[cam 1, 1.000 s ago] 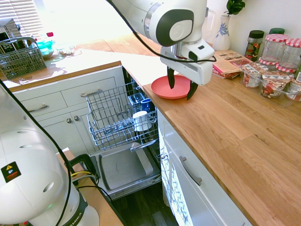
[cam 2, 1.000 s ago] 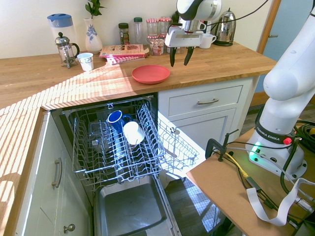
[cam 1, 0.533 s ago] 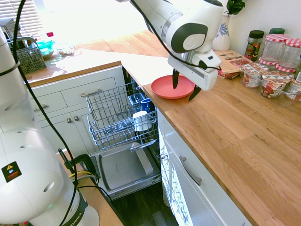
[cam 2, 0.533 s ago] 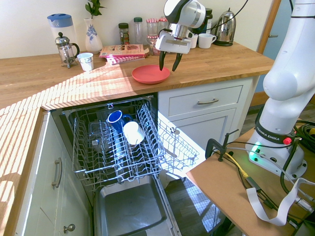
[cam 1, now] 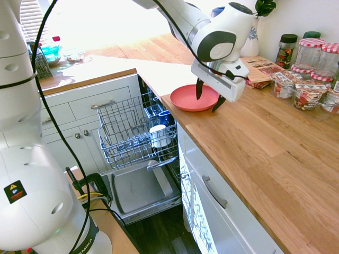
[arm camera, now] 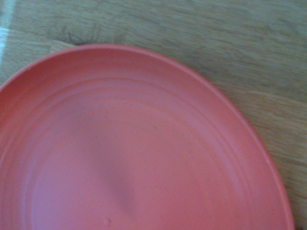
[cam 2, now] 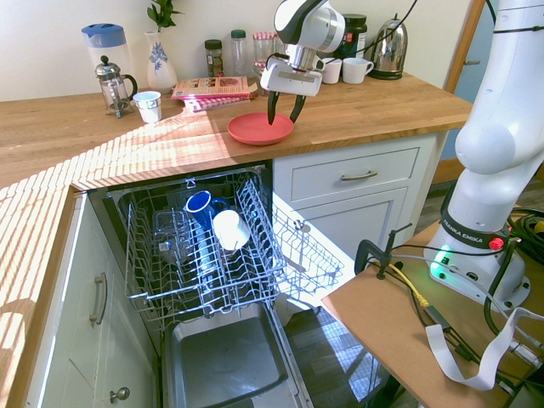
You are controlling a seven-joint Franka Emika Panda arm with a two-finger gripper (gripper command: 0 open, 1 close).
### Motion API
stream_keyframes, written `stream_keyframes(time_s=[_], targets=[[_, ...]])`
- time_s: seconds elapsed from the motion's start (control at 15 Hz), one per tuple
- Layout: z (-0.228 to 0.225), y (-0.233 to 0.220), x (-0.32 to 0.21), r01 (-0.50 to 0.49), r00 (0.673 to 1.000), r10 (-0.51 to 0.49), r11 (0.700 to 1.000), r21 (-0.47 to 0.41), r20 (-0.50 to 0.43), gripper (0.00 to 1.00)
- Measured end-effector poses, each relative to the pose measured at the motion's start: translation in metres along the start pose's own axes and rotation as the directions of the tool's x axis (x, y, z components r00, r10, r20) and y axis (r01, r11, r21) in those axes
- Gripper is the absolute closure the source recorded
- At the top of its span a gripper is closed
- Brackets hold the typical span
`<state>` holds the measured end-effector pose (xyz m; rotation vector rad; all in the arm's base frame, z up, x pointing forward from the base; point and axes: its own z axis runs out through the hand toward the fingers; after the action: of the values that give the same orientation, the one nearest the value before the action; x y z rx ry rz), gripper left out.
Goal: Put the plate in the dishwasher
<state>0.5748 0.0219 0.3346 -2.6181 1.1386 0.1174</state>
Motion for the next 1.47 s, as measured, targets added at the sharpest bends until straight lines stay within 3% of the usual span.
stream_keyframes(time_s=[1.2,1.33,1.47], targets=[[0.002,-0.013,-0.002,0.018,1.0,-0.019,0.999,0.03,0.021,1.0],[-0.012,-0.027,-0.009,0.059,0.998,-0.059,0.998,0.011,0.004,1.0],[-0.045,-0.059,-0.037,0.117,0.991,-0.12,0.991,-0.06,-0.059,1.0]])
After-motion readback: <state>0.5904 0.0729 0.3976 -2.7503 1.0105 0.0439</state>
